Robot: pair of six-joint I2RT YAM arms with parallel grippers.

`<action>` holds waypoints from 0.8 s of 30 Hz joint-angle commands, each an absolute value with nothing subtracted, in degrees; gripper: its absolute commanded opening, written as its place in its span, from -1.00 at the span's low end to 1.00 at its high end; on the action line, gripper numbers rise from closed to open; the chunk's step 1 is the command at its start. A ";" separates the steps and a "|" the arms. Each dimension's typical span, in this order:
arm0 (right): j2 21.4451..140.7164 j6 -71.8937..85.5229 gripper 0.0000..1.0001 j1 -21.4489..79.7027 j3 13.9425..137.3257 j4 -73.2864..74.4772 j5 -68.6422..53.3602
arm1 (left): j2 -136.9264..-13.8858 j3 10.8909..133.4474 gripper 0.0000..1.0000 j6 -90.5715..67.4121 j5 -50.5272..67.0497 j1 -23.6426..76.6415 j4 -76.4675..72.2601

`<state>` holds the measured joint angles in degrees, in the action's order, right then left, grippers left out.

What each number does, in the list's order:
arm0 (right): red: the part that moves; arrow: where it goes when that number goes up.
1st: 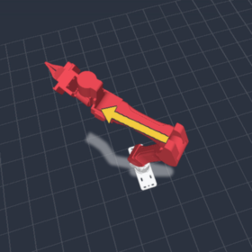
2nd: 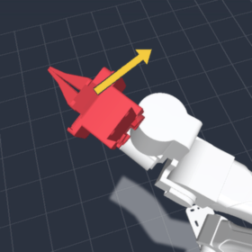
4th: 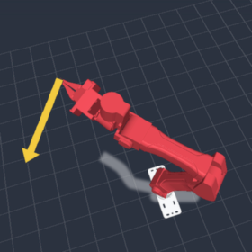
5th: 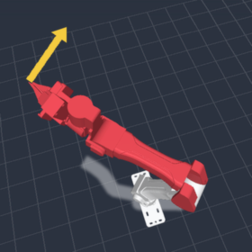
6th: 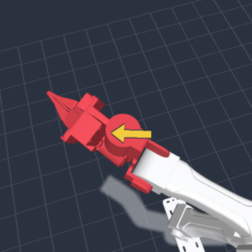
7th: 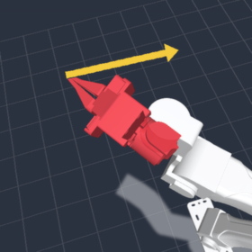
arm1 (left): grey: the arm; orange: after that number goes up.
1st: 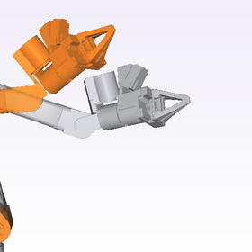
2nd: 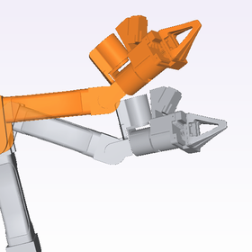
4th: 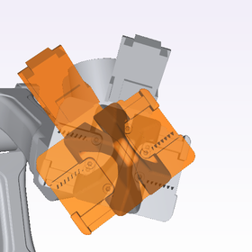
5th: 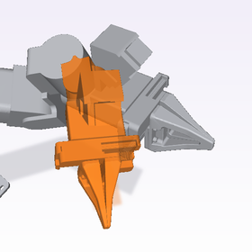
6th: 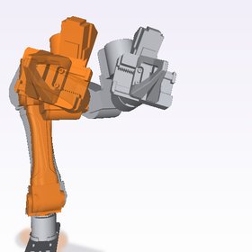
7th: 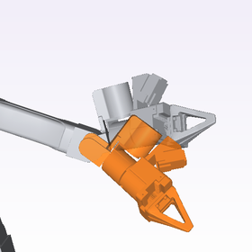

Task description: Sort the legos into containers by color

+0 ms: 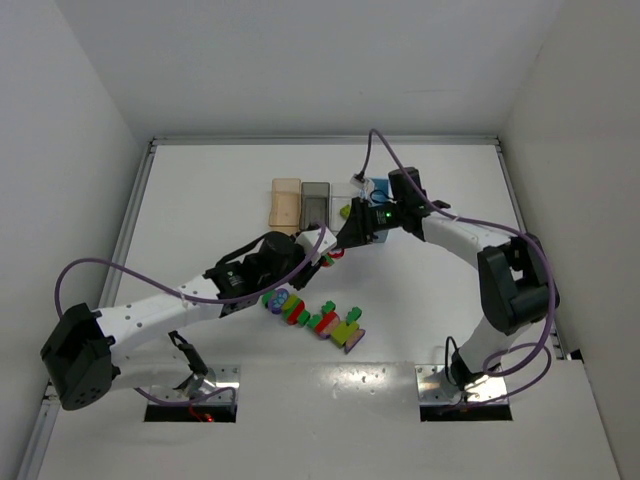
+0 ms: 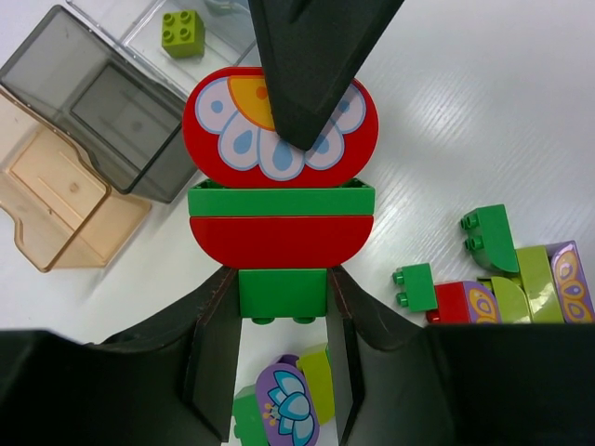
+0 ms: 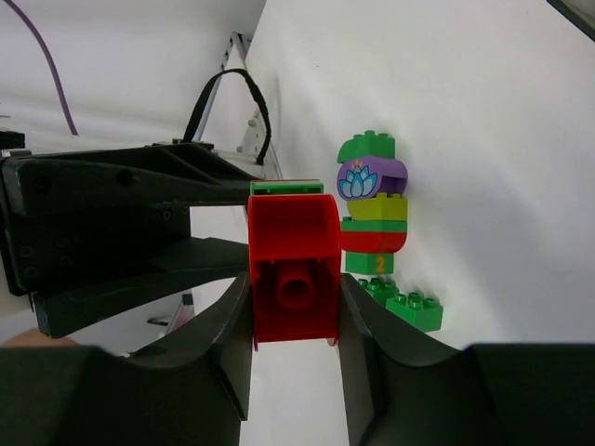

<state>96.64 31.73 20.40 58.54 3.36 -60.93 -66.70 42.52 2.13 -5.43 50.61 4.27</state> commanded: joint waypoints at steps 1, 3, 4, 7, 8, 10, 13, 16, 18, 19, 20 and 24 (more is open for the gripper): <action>96.59 31.03 -0.49 20.65 60.64 1.41 -62.14 | -65.92 43.16 -0.60 2.37 -5.71 51.33 0.35; 96.59 31.03 -0.72 20.65 61.78 1.41 -62.14 | -64.52 42.36 -0.62 1.85 -5.71 51.33 0.97; 96.59 31.03 -0.77 20.13 61.79 1.41 -62.14 | -63.99 41.58 -0.62 1.85 -5.71 51.33 1.58; 97.20 31.64 -0.82 19.42 64.07 1.41 -61.62 | -62.32 39.73 -0.62 0.71 -6.23 50.80 3.07; 97.21 31.64 -0.82 19.42 64.77 0.88 -61.61 | -62.31 39.73 -0.62 0.70 -6.24 50.80 3.08; 98.61 31.64 -0.82 18.20 67.58 0.88 -61.09 | -60.83 38.15 -0.62 0.70 -6.94 50.80 4.39; 101.59 32.17 -0.82 17.58 72.23 0.18 -60.56 | -59.41 37.53 -0.62 0.18 -7.56 49.75 5.79; 105.20 32.70 -0.79 17.58 76.89 0.18 -58.28 | -58.01 36.91 -0.62 0.18 -7.56 49.04 6.42; 106.95 32.70 -0.79 17.58 80.14 1.92 -54.16 | -57.40 36.91 -0.62 0.18 -8.17 47.73 6.94; 108.79 32.00 -0.79 17.58 82.16 2.54 -52.40 | -57.39 36.91 -0.62 0.18 -8.17 46.77 7.64; 109.59 31.47 -0.79 18.27 83.13 3.33 -47.95 | -57.39 37.44 -0.62 0.18 -8.78 46.15 7.65; 113.02 30.15 -0.82 20.56 88.32 7.81 -38.43 | -57.39 38.67 -0.62 2.63 -10.36 41.84 7.65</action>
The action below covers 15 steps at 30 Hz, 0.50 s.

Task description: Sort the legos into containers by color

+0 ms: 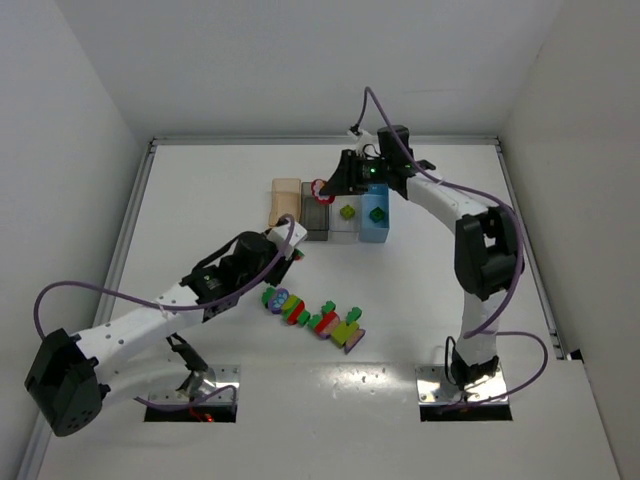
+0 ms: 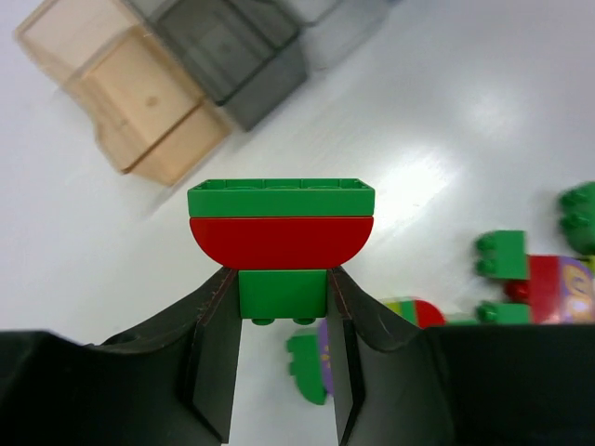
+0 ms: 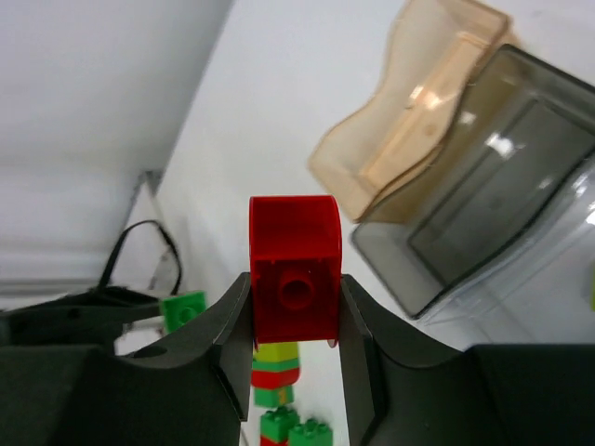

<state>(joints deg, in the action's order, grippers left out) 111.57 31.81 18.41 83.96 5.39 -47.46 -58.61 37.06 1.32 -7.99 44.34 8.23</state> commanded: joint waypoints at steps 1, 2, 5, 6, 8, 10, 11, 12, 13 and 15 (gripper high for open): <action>113.64 29.62 -0.82 21.78 90.51 10.26 -36.32 | -57.39 39.28 -0.62 2.64 -10.37 40.01 6.69; 114.69 29.62 -0.82 22.32 91.14 10.89 -32.30 | -57.39 39.29 -0.62 3.16 -10.37 39.03 6.68; 116.62 29.09 -0.82 23.64 92.55 12.65 -27.08 | -57.92 41.04 -0.62 3.69 -10.37 36.04 6.68; 117.50 28.48 -0.82 24.25 93.16 12.66 -25.42 | -58.44 41.04 -0.62 3.69 -9.76 34.64 6.68; 118.04 28.48 -0.82 24.95 93.86 13.27 -23.21 | -58.45 41.04 -0.62 3.69 -9.15 33.49 6.16; 119.52 27.17 -0.85 25.48 94.39 13.79 -20.84 | -59.06 41.57 -0.62 3.69 -8.62 32.44 6.15; 119.53 27.16 -0.85 25.49 94.39 13.80 -20.22 | -59.06 41.57 -0.62 3.69 -8.61 31.47 6.15; 120.40 27.16 -0.85 25.49 95.18 14.32 -19.00 | -59.76 42.18 -0.62 3.69 -7.92 31.46 6.15; 120.93 26.64 -0.85 25.49 95.19 14.33 -18.46 | -59.77 42.19 -0.62 3.69 -7.91 30.77 6.15; 120.94 26.10 -0.77 26.02 95.71 14.85 -17.41 | -60.29 42.19 -0.62 3.69 -7.30 30.15 6.15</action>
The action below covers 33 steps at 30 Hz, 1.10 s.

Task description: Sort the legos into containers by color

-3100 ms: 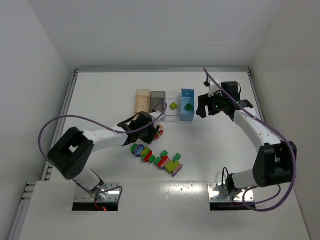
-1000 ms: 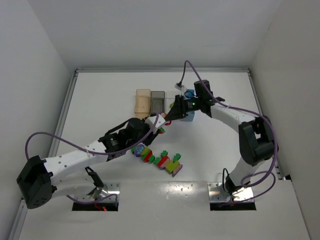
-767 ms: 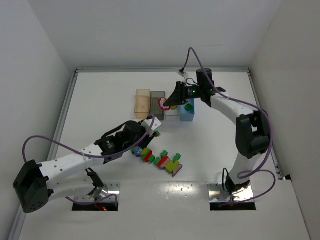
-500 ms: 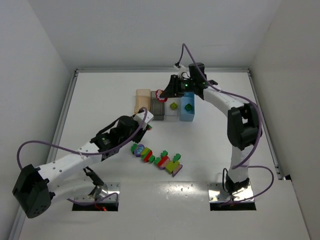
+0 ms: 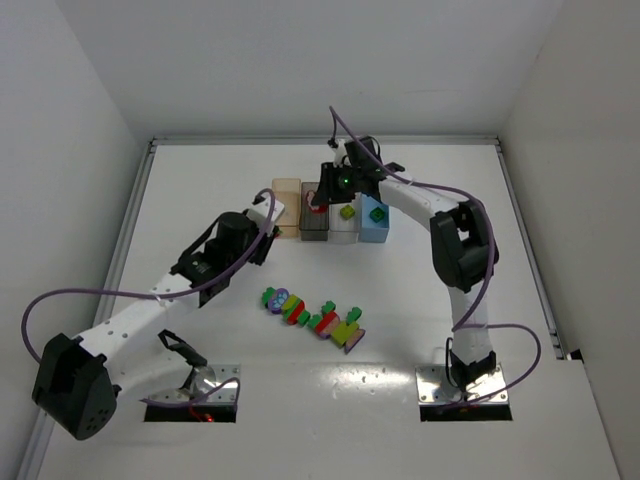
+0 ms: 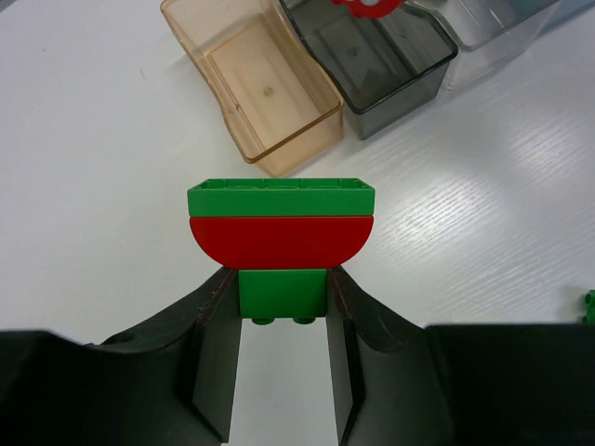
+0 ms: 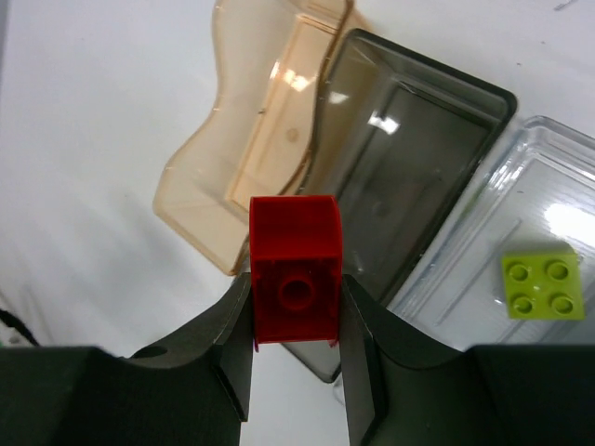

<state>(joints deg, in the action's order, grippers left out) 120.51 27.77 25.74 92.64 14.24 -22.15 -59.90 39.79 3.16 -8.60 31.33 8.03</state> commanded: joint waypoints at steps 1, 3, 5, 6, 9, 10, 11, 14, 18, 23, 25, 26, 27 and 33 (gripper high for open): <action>121.55 26.10 -0.73 26.02 95.71 14.85 -17.40 | -60.29 42.71 -0.62 3.69 -7.29 30.15 6.15; 121.55 25.40 -0.64 26.02 95.71 14.85 -16.71 | -60.91 42.71 -0.62 3.69 -6.77 29.53 6.15; 122.16 24.70 -0.45 26.02 95.71 14.85 -16.70 | -60.91 42.71 -0.62 3.69 -6.77 29.53 6.15; 122.17 24.70 -0.26 26.54 95.71 14.85 -16.70 | -61.43 42.71 -0.62 3.69 -6.77 29.53 6.15; 122.17 24.00 0.09 26.54 96.33 14.85 -16.70 | -61.44 43.33 -0.62 3.16 -6.77 29.53 5.63; 122.17 23.39 0.16 26.54 96.33 14.85 -17.22 | -61.44 43.33 -0.62 3.16 -6.77 29.53 5.10; 121.65 23.38 0.24 27.15 96.33 14.85 -18.10 | -61.44 43.33 -0.62 3.16 -6.25 29.53 5.10; 120.42 23.38 0.39 27.16 96.33 13.72 -21.08 | -61.44 43.33 -0.62 3.16 -6.24 29.53 5.10; 116.81 25.91 0.41 26.90 94.66 10.47 -31.44 | -60.21 41.67 -0.65 3.86 -4.75 29.53 4.57; 114.44 30.31 0.37 25.66 92.11 3.97 -54.61 | -56.43 39.03 -0.65 5.19 -2.29 29.53 3.87; 113.91 35.91 0.37 25.66 89.22 -1.47 -59.56 | -55.29 37.89 -0.65 5.88 -1.33 29.53 3.25; 113.21 37.69 0.37 25.66 87.03 -5.24 -60.55 | -54.59 37.88 -0.65 5.89 -0.71 29.53 3.25; 113.20 39.27 0.37 25.66 86.14 -6.84 -61.43 | -54.58 37.36 -0.65 5.89 -0.70 29.53 3.25; 113.20 41.31 0.37 26.81 84.73 -8.26 -68.63 | -52.91 37.35 -0.65 6.42 2.46 29.53 1.50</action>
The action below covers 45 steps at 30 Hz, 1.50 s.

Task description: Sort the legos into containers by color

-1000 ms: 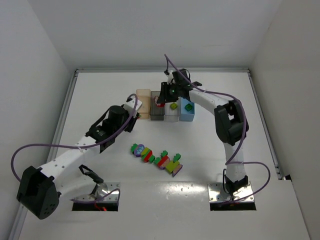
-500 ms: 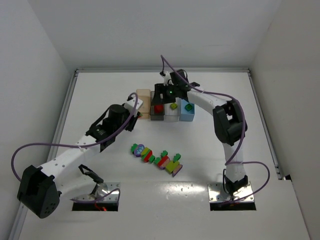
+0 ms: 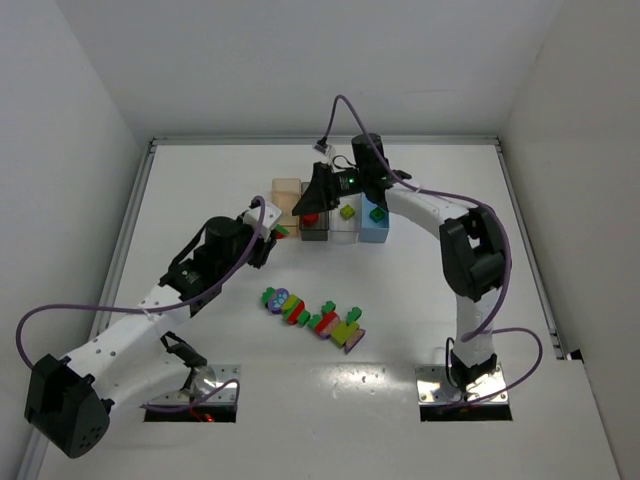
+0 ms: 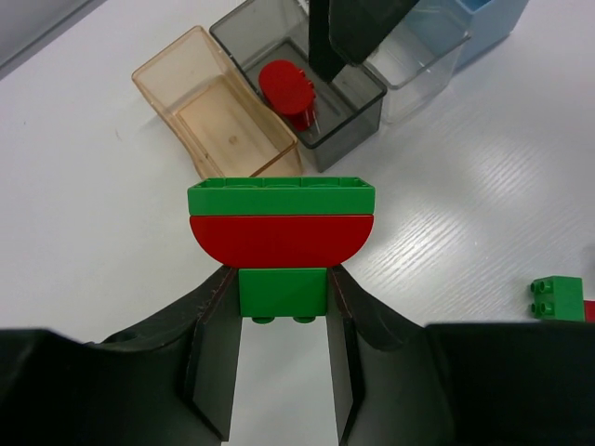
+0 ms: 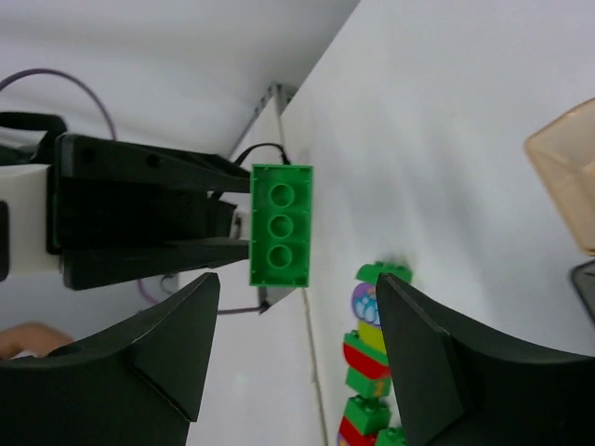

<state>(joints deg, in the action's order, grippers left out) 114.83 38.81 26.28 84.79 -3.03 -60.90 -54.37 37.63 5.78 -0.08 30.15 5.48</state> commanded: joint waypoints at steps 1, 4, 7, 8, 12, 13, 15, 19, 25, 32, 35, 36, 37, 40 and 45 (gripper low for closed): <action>113.20 41.83 0.37 27.42 84.73 -8.26 -69.51 | -52.91 37.35 -0.65 6.42 3.42 29.53 1.49; 113.73 41.84 0.37 27.94 85.25 -8.78 -70.31 | -52.38 37.35 -0.65 6.42 4.83 29.53 0.97; 113.73 41.84 0.37 28.56 85.78 -8.79 -70.93 | -52.38 37.35 -0.65 6.42 4.83 29.53 0.97; 114.25 41.84 0.37 28.56 85.78 -8.79 -70.93 | -52.90 37.35 -0.65 6.42 4.83 29.53 0.44; 114.26 41.84 0.37 29.62 85.78 -8.79 -71.46 | -53.43 37.88 -0.65 6.42 4.83 29.53 -0.08; 114.26 41.84 0.37 29.62 85.78 -8.79 -71.46 | -53.44 37.88 -0.65 6.42 4.83 29.53 -0.09; 114.78 41.84 0.35 30.32 85.78 -8.79 -71.46 | -53.96 38.40 -0.65 6.42 4.83 29.53 -0.09; 114.79 41.84 0.32 30.85 85.78 -8.79 -71.46 | -54.49 38.41 -0.65 6.42 4.83 29.53 -0.70; 115.31 41.84 0.10 31.46 86.30 -9.32 -70.93 | -55.02 38.94 -0.65 6.42 4.83 29.53 -1.23; 116.37 41.84 0.24 31.46 86.31 -8.79 -69.61 | -54.49 38.94 -0.65 6.42 4.83 30.06 -1.23; 116.37 41.84 0.37 31.46 86.31 -8.26 -68.99 | -53.88 38.94 -0.65 6.42 4.31 30.59 -1.23; 116.37 41.84 0.40 31.46 86.31 -8.26 -68.99 | -53.88 38.41 -0.65 6.42 4.31 30.59 -1.23; 116.37 41.84 0.40 30.86 86.31 -7.74 -68.47 | -53.88 38.41 -0.65 6.42 4.31 30.59 -1.23; 116.37 41.84 0.40 30.85 86.31 -7.73 -68.47 | -53.26 37.89 -0.65 6.42 4.31 30.59 -1.23; 116.37 41.84 0.10 30.85 85.78 -7.73 -68.47 | -53.26 37.88 -0.65 6.42 3.78 31.11 -1.23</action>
<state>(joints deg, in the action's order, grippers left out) 116.16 42.11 30.94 84.49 -5.80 -67.70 -54.50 37.63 6.00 3.84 30.44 2.04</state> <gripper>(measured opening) 0.575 0.417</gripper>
